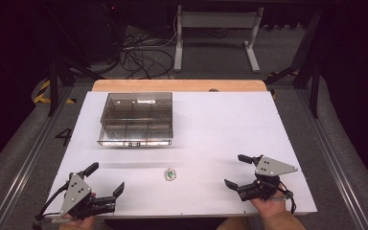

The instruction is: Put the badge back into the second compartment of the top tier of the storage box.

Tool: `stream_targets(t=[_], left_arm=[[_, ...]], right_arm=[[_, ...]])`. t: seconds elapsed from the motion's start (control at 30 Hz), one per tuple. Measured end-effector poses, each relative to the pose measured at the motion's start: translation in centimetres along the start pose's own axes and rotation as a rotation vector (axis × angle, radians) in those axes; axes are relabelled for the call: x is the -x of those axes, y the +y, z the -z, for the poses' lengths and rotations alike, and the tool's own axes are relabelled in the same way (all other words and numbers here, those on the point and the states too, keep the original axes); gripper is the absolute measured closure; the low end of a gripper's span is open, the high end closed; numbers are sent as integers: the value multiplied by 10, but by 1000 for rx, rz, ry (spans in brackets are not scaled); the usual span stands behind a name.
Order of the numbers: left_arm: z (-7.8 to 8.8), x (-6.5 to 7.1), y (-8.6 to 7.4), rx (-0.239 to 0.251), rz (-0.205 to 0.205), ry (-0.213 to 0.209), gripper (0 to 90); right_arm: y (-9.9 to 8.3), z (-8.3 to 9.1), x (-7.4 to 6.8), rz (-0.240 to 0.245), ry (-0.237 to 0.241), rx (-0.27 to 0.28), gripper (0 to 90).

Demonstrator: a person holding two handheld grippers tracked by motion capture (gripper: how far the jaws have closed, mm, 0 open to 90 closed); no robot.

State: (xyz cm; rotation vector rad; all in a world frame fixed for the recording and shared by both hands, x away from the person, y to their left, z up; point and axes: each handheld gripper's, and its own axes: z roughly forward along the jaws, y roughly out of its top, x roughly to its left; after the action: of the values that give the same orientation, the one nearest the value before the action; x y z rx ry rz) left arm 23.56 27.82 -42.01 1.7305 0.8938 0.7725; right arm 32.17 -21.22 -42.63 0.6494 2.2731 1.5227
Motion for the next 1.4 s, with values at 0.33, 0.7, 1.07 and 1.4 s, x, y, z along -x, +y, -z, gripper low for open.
stream_targets(t=[0.33,0.7,1.07,1.4], left_arm=[[-1,0,0,-4,3,-5,20],[-1,0,0,-8,6,-6,21],[-1,-1,0,-15,3,-7,21],[-2,-1,0,-16,4,-7,21]], right_arm=[[7,-5,1,-10,23,-23,70],[27,-19,-5,11,69,-48,71],[45,-41,-12,45,116,-58,71],[56,-57,-18,69,153,-69,72]])
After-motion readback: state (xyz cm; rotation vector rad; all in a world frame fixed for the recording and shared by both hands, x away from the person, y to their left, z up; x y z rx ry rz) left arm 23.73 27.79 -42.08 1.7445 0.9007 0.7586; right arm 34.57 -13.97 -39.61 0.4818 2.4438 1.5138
